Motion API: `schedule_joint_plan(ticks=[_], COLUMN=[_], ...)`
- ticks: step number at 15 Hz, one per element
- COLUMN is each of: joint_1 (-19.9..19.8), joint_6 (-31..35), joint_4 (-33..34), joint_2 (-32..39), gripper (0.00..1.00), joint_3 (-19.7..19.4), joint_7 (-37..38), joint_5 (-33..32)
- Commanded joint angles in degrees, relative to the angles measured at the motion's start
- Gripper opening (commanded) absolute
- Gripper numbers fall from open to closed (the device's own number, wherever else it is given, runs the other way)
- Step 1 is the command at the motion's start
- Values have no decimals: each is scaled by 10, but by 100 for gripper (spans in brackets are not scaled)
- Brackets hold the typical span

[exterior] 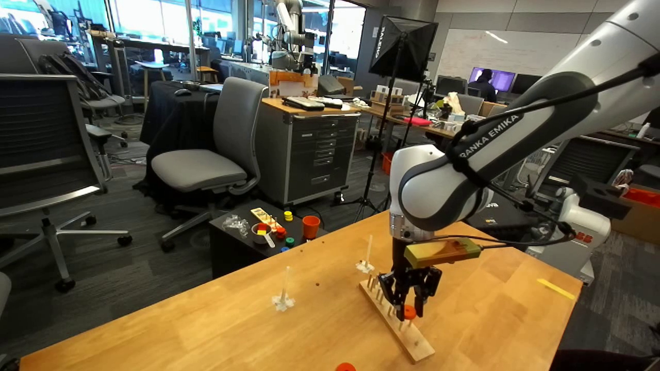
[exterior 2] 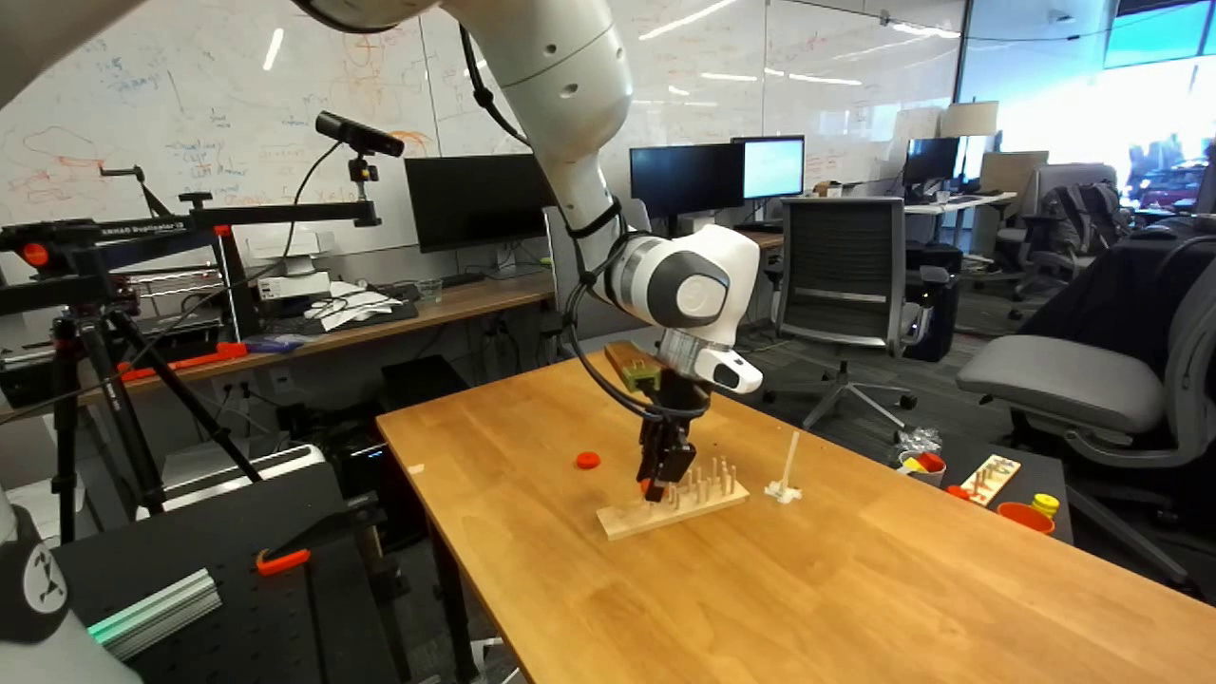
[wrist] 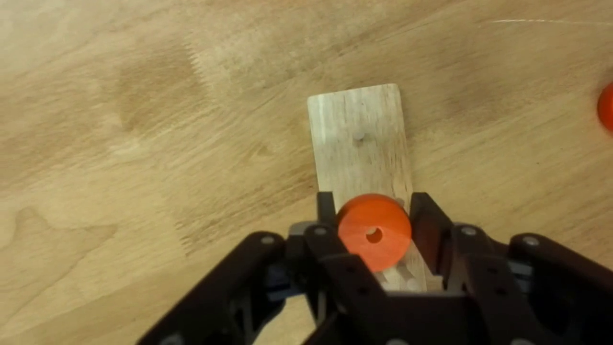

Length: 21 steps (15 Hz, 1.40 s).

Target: Pick up the orange ring on the right and place it on the wooden stand

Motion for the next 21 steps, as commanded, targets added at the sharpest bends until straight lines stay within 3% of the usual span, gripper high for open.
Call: schedule_joint_plan(ticks=[1,21], joint_1=[-13,-8], joint_6=[-30,-39], joint_4=[23,30], joint_2=[2,20], gripper=[20,20], joint_3=[11,23], joint_7=[-14,-10], joint_5=[6,8])
